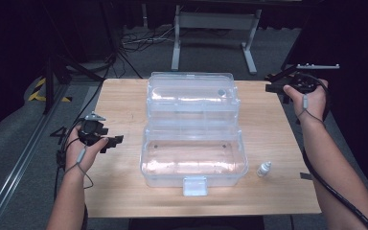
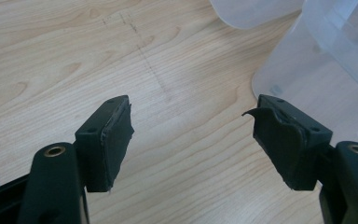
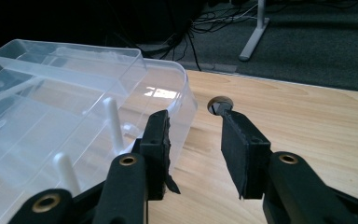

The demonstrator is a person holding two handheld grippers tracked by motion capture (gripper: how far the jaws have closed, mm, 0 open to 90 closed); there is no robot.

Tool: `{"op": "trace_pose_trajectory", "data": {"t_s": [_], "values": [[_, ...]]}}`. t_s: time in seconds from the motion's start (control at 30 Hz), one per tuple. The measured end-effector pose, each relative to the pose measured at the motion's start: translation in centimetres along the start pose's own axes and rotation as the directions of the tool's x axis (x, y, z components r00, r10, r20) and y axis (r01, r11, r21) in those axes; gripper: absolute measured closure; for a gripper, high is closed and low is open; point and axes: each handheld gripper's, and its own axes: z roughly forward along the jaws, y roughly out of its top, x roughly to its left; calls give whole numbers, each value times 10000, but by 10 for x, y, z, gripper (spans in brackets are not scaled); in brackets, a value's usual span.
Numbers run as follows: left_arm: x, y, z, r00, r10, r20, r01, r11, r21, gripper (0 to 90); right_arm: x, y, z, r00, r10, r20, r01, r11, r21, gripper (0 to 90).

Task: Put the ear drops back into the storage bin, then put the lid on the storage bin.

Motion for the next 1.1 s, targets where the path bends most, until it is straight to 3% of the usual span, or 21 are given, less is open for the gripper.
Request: {"op": "trace_pose_trajectory", "data": {"t_s": [0.17,0.4,0.63,0.7,0.9,0.97,1.03,1.07,1.1], "values": [[-2,2,3,9999,72,113,-73,10000,65,286,8,-13,-23,9980,-530,-346,531,9986,19,627],[-3,3,3,9999,18,161,-19,10000,49,286,22,-38,-48,9930,-917,-739,940,9951,289,601],[-2,1,-1,10000,6,32,-6,10000,24,286,29,-58,-59,9882,-1197,-961,1258,9902,602,571],[-1,0,-1,10000,-13,17,13,10000,43,285,31,-66,-62,9850,-1320,-1108,1413,9866,810,554],[-1,-2,-1,10000,-74,-35,74,9999,68,286,34,-80,-66,9821,-1617,-969,1744,9746,1403,521],[0,-2,-2,10000,-32,-48,32,10000,77,285,36,-87,-66,9802,-1604,-1160,1781,9703,1637,512],[0,-3,-2,9999,-116,-45,116,9999,63,285,39,-96,-65,9783,-1673,-1223,1897,9606,2030,503],[0,-3,-2,9999,-116,-45,116,9999,63,285,39,-96,-65,9783,-1673,-1223,1897,9606,2030,503],[0,-3,0,9999,-114,-45,114,9999,116,285,42,-101,-64,9754,-1948,-1028,2145,9464,2417,501]]}}
